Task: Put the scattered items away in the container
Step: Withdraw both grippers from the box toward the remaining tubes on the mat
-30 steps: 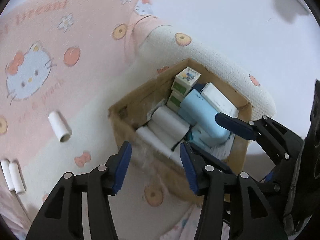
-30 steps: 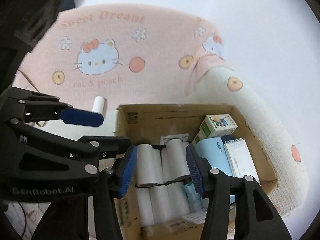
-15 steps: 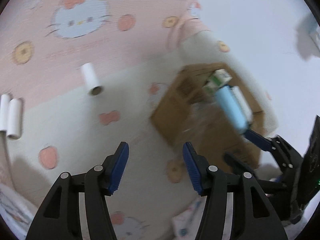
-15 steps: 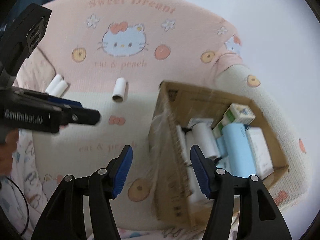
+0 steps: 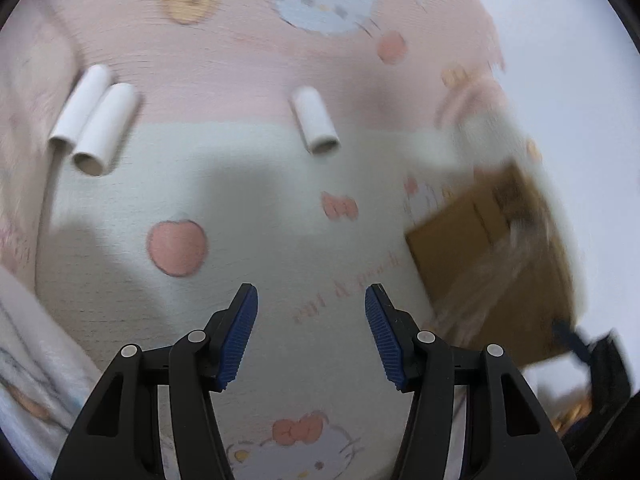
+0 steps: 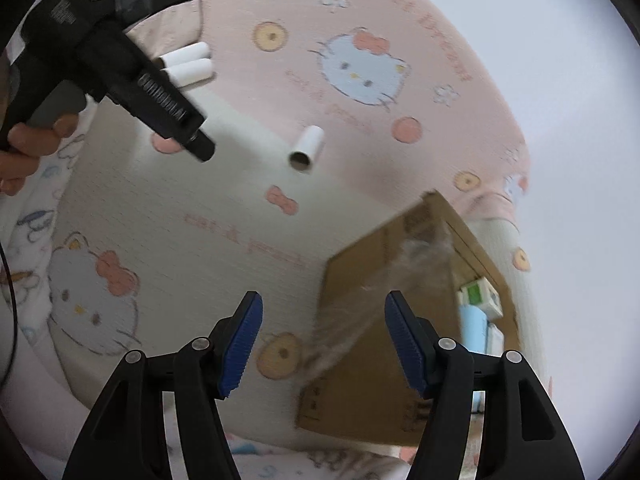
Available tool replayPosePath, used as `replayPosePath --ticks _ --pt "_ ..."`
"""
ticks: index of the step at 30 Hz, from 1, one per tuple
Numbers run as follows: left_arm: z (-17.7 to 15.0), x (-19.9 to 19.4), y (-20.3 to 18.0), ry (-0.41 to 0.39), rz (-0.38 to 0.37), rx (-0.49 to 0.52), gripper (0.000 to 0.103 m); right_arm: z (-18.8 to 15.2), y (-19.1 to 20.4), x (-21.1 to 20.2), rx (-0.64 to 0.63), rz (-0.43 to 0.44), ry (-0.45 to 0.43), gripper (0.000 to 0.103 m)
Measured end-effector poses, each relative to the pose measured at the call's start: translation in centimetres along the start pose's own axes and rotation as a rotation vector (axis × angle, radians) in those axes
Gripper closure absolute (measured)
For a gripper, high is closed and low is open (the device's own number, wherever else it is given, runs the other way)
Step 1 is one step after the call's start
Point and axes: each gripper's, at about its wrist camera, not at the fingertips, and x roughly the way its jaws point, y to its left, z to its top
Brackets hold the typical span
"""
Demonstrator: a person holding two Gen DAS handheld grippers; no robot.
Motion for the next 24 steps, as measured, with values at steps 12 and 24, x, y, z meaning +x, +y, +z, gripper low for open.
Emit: replayPosePath --ticks 12,24 --pt "5.2 -3.8 7.3 -0.175 0.177 -0.176 0.043 9.2 3.1 4.3 0.032 0.168 -0.08 0.042" --pt "8.9 -1.6 17.6 -0.086 0.103 -0.569 0.043 15.6 4.6 9.8 0.176 0.37 0.012 0.042"
